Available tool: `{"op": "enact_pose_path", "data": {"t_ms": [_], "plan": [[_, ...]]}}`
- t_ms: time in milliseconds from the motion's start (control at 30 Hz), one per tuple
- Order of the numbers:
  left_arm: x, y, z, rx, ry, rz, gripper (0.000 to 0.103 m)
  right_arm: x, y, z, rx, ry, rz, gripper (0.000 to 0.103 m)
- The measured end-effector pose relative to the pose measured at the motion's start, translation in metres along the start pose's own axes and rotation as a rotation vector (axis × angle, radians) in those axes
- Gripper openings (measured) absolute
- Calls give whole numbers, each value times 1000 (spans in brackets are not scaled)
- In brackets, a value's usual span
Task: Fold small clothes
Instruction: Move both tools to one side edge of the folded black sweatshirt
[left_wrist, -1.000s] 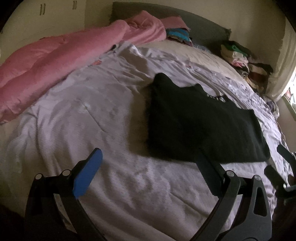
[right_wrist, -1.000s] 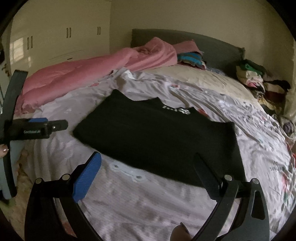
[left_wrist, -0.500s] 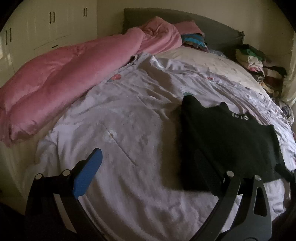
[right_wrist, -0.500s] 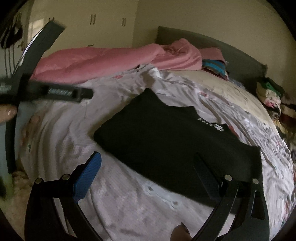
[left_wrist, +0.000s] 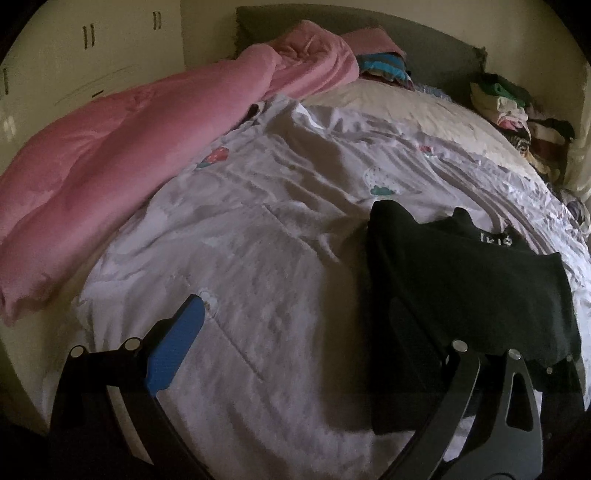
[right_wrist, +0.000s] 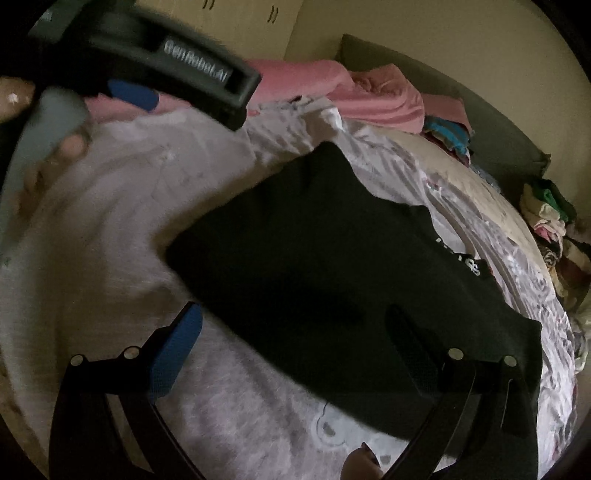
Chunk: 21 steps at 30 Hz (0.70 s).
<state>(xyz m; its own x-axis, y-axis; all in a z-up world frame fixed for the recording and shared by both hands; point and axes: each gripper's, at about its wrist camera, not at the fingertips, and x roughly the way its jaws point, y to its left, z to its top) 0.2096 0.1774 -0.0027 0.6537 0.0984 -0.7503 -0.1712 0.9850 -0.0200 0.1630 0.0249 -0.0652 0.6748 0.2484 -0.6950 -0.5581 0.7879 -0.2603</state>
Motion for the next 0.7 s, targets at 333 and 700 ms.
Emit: {"op": "enact_pose_path", "data": {"t_ms": [333,700], "plan": [[31,-14,13,35,38,3,93,32,4,7,-48,25,-70,99],[57,-17,23,15,93,-29,93,38,4,26,-87,-47,-125,72]]}}
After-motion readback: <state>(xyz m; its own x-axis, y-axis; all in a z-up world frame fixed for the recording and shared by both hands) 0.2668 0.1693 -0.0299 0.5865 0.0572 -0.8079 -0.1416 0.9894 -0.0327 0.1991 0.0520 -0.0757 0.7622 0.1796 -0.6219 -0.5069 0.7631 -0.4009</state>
